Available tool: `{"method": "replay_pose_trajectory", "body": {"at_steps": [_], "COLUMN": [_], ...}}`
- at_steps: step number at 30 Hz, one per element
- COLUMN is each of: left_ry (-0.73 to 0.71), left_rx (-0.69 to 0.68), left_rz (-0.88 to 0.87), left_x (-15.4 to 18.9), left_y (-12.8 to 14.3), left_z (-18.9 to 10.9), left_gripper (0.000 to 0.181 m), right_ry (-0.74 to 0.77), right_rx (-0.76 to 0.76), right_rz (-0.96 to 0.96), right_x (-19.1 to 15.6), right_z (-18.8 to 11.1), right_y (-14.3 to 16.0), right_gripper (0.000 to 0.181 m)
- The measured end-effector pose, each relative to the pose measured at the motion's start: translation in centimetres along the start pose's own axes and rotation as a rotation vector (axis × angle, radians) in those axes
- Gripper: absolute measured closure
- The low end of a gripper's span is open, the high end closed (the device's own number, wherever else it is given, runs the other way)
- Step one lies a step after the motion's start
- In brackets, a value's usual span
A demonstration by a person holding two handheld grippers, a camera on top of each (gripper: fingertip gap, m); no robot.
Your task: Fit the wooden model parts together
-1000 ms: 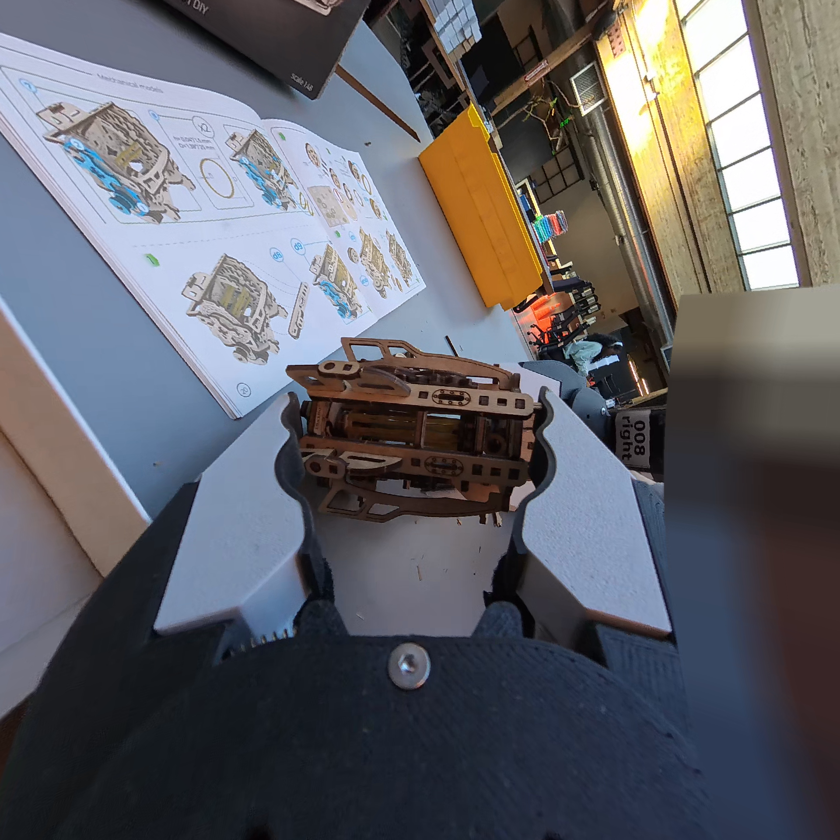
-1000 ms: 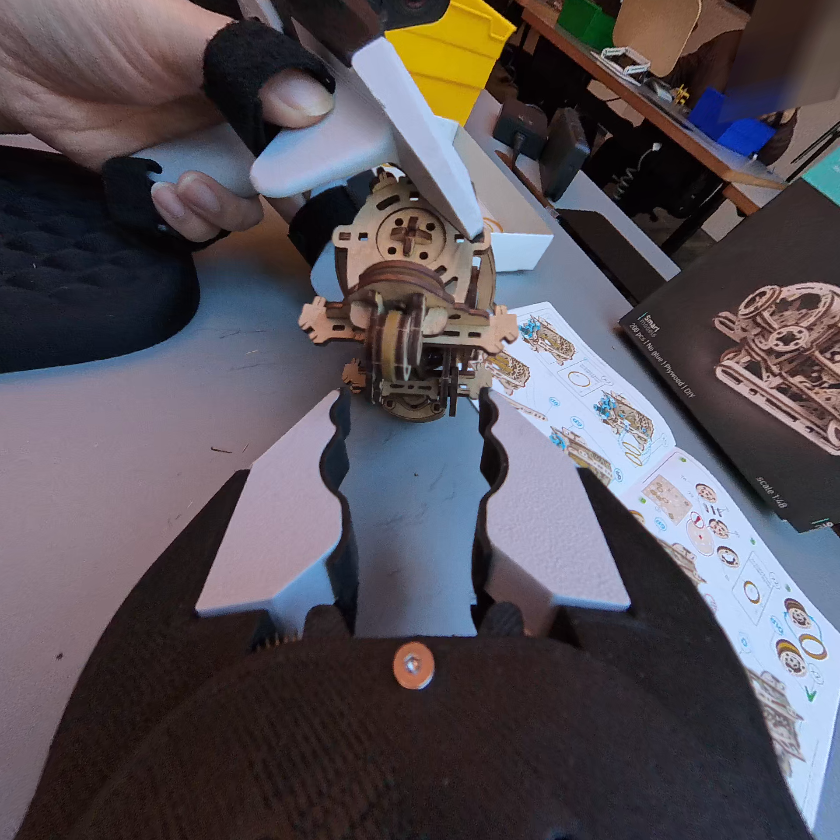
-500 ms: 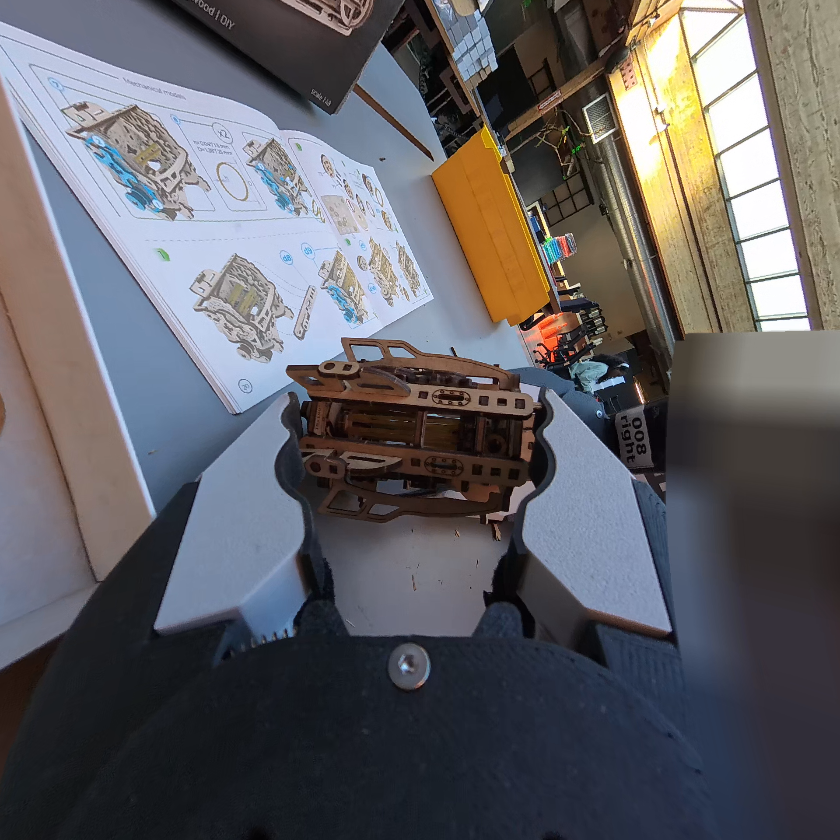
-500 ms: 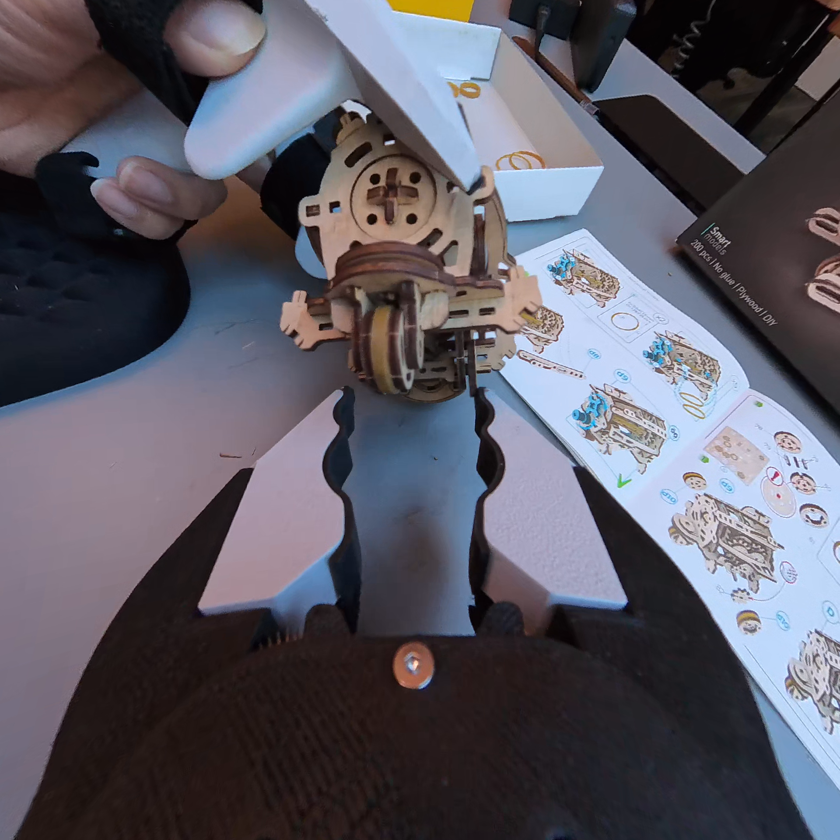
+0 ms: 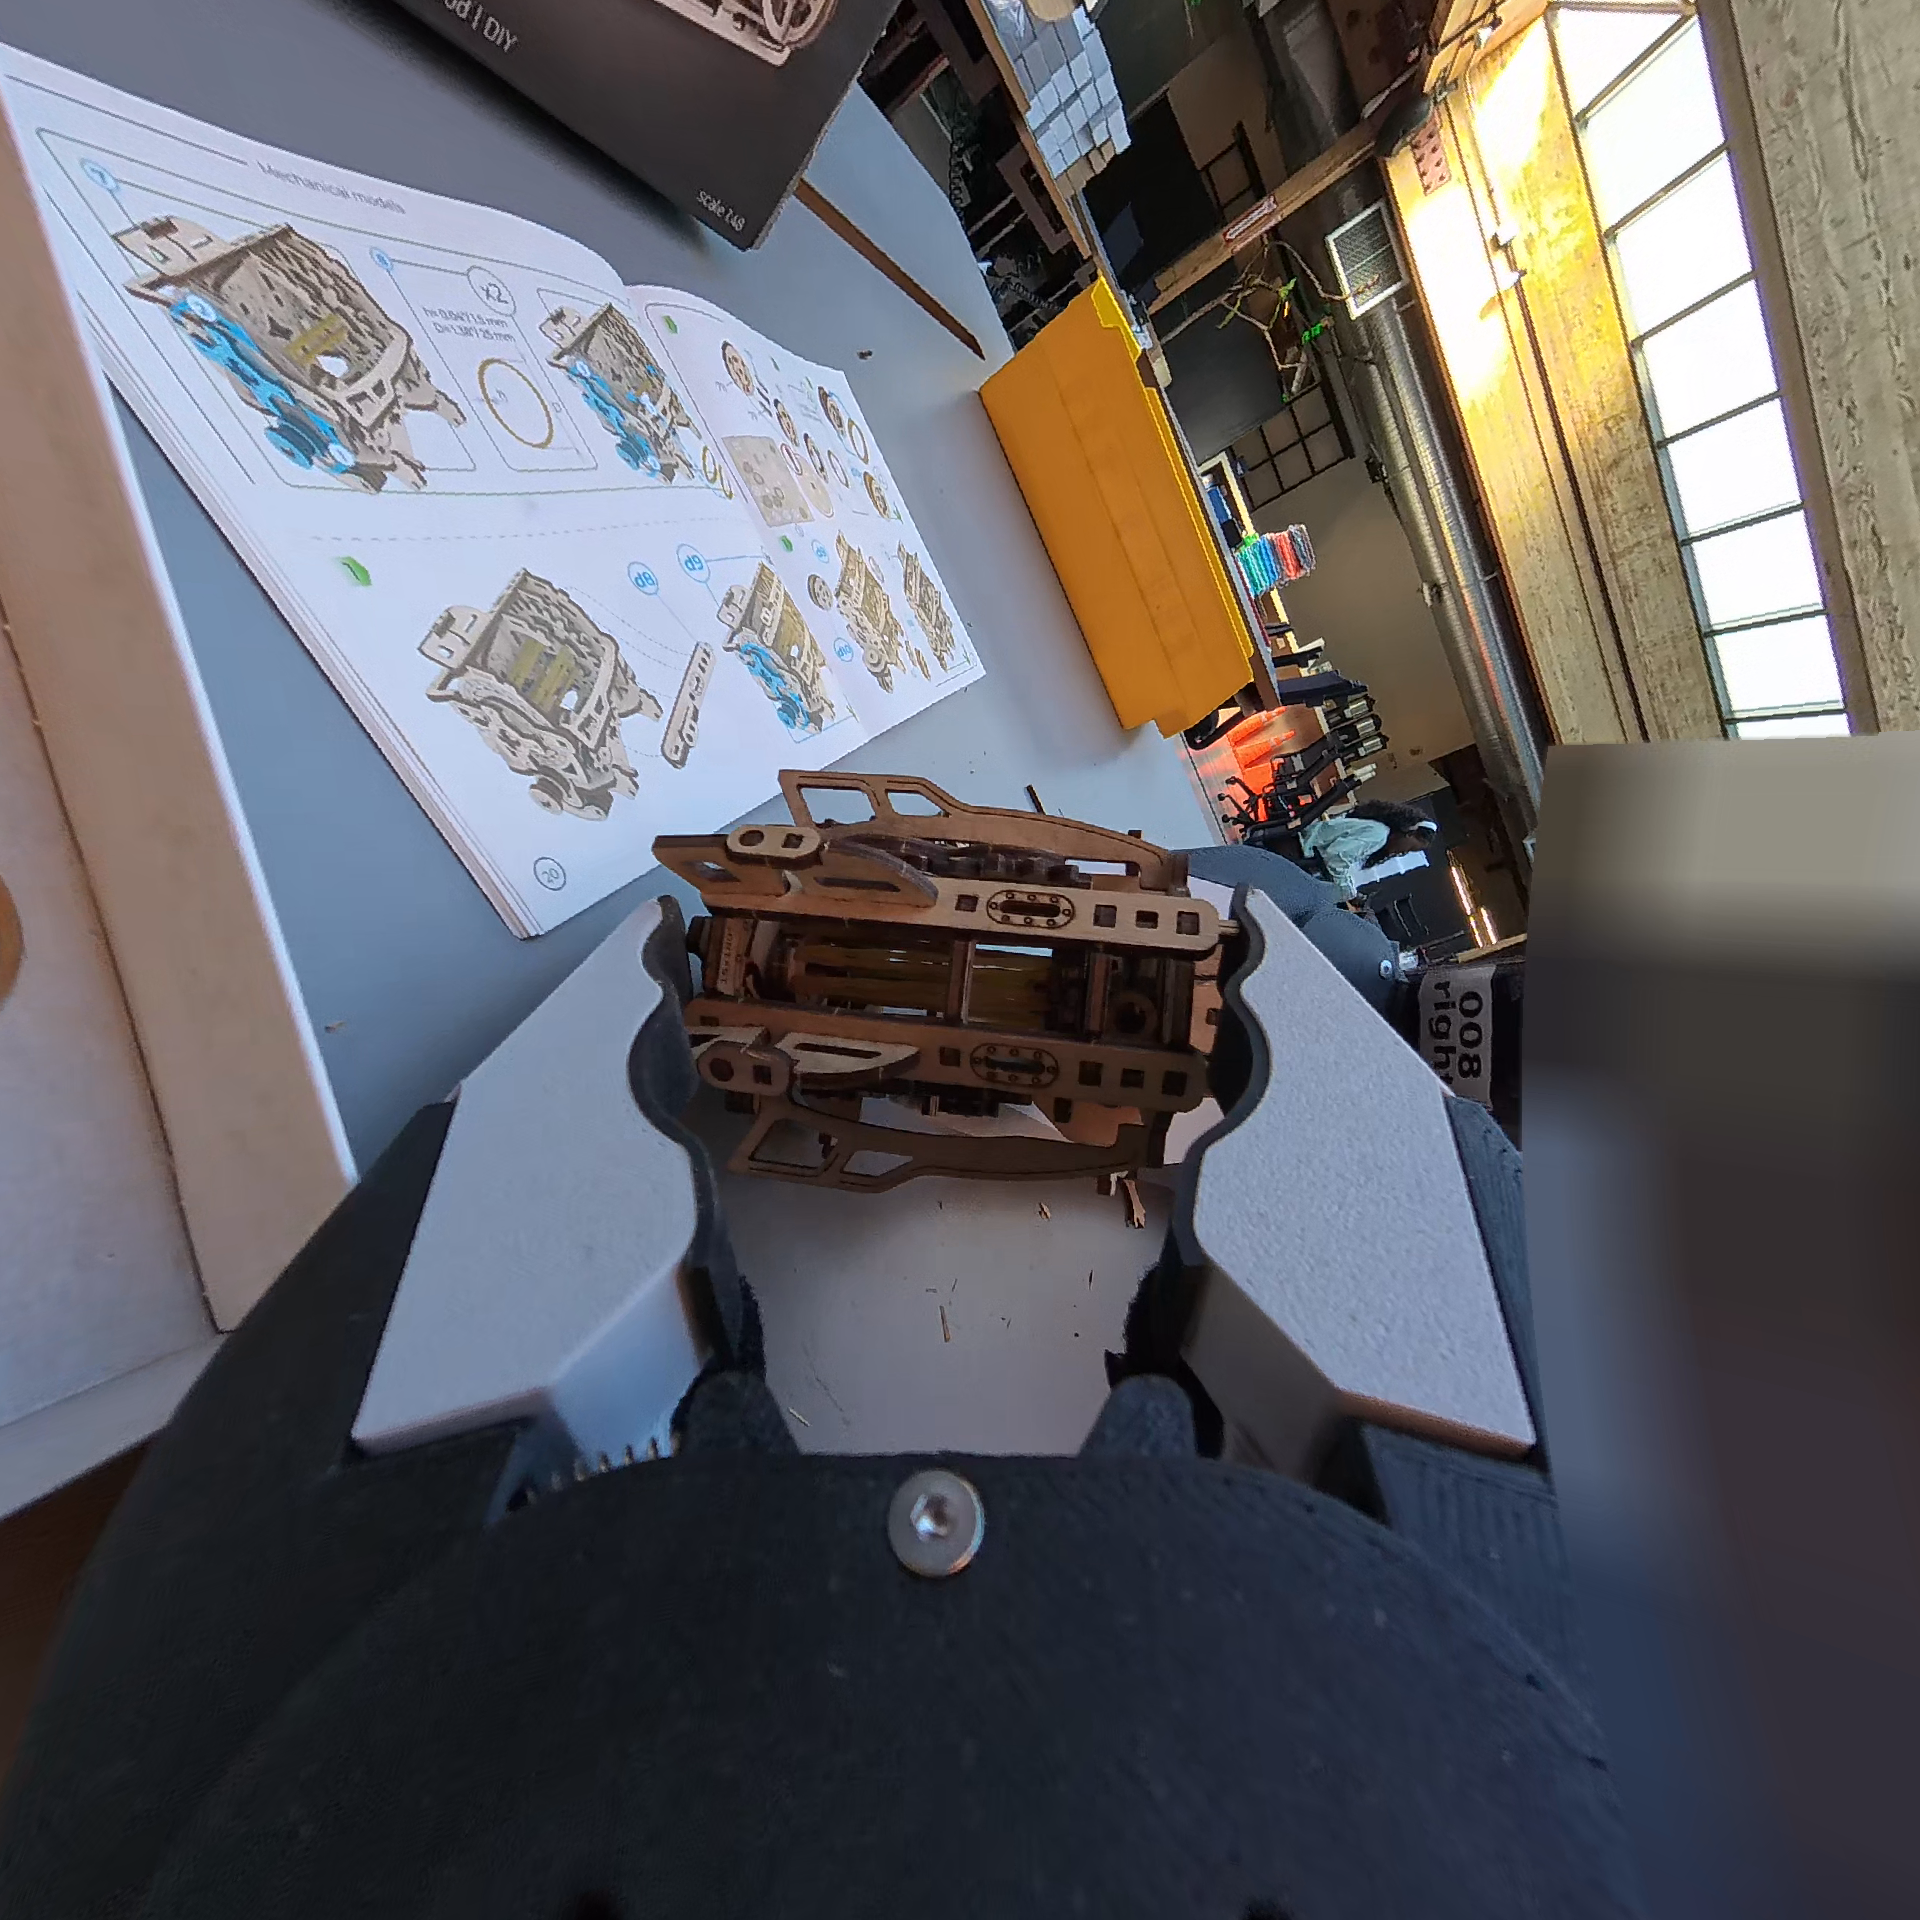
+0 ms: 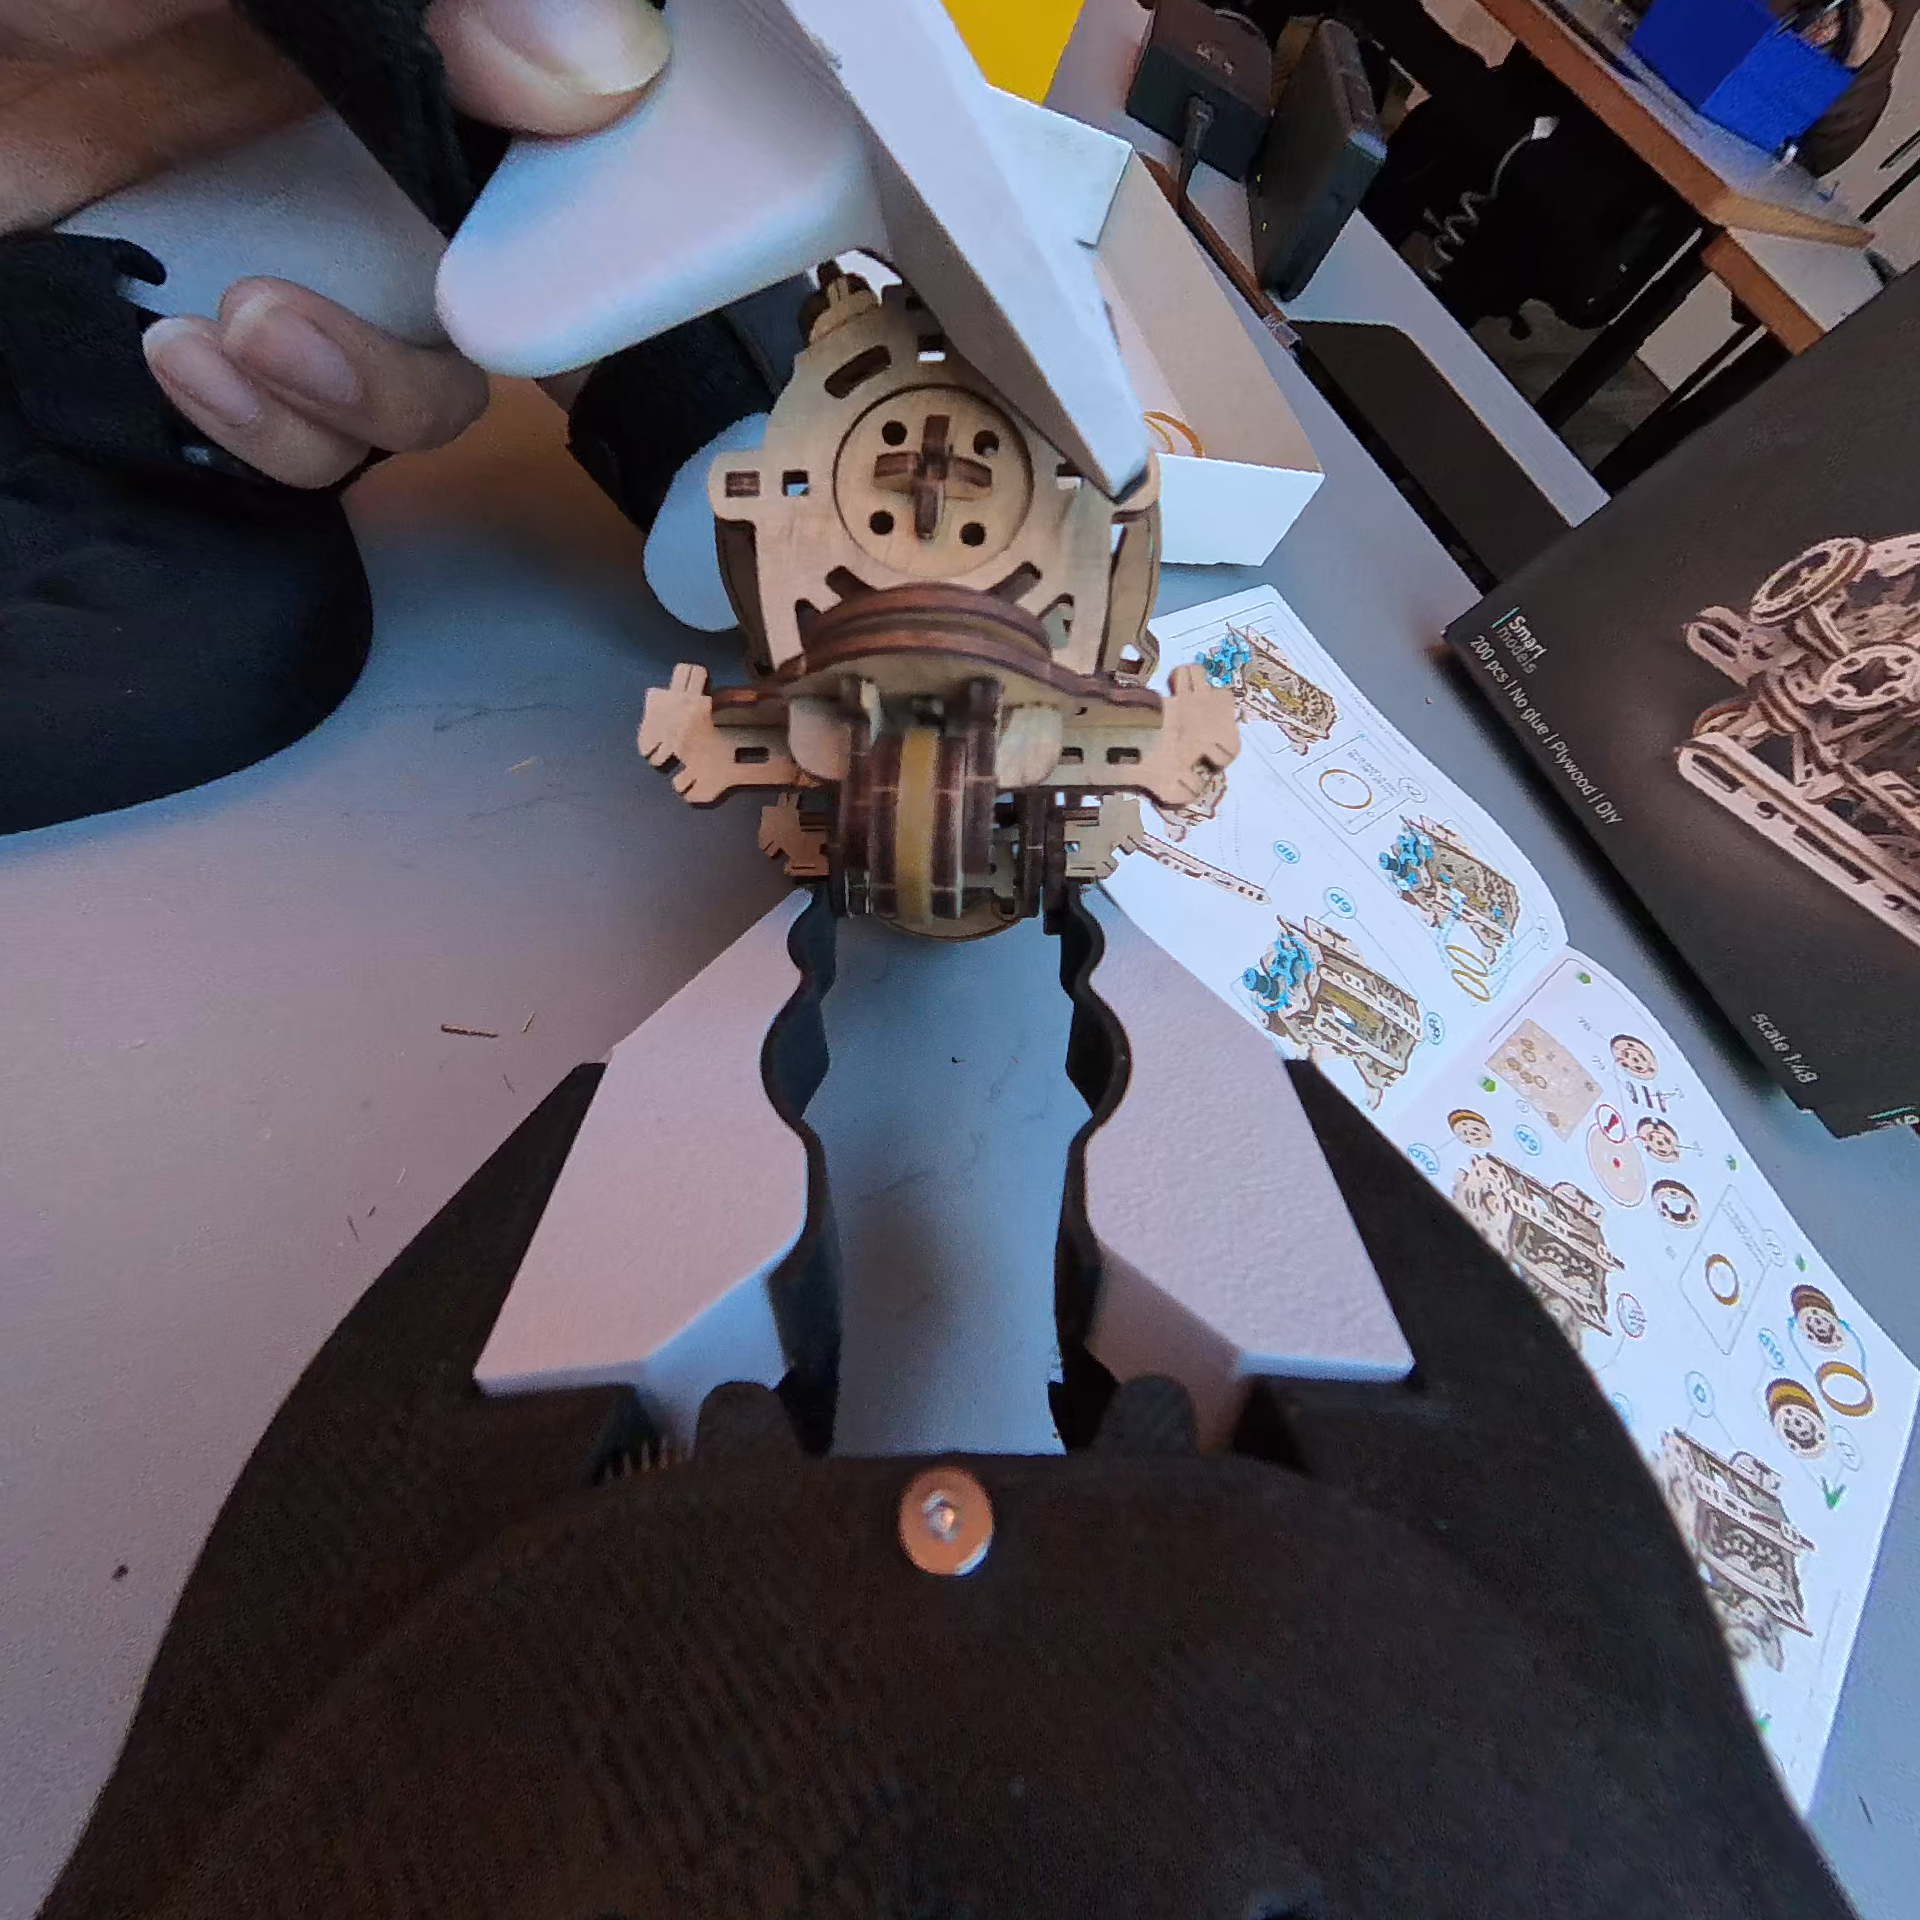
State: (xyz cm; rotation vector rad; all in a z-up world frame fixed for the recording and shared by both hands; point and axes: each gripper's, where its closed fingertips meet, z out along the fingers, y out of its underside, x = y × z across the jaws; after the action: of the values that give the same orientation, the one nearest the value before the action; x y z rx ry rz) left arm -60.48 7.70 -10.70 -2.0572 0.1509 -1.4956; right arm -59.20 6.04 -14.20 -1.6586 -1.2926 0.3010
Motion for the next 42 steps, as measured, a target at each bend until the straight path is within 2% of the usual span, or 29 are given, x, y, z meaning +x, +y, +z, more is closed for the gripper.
{"method": "replay_pose_trajectory", "body": {"at_steps": [23,35,38,42], "left_ry": [0.009,0.038,0.051,0.058], "left_rx": [-0.002,-0.036,-0.043,-0.051], "left_rz": [0.007,0.043,0.05,0.056], "left_x": [0.1,0.4,0.5,0.6], "left_y": [0.1,0.7,0.8,1.0], "left_z": [-0.1,-0.3,-0.4,-0.5], "left_gripper": [0.08,0.08,0.08,0.08], "right_ry": [0.009,-0.012,-0.037,-0.062], "right_rx": [-0.018,0.069,0.12,0.16], "right_rz": [-0.012,0.013,-0.059,-0.156], "right_x": [-0.2,0.0,-0.4,-1.0], "right_z": [-0.1,-1.0,-1.4,-1.4], "right_y": [0.0,-0.2,-0.7,-0.9], "right_gripper": [0.142,0.137,0.128,0.132]}}
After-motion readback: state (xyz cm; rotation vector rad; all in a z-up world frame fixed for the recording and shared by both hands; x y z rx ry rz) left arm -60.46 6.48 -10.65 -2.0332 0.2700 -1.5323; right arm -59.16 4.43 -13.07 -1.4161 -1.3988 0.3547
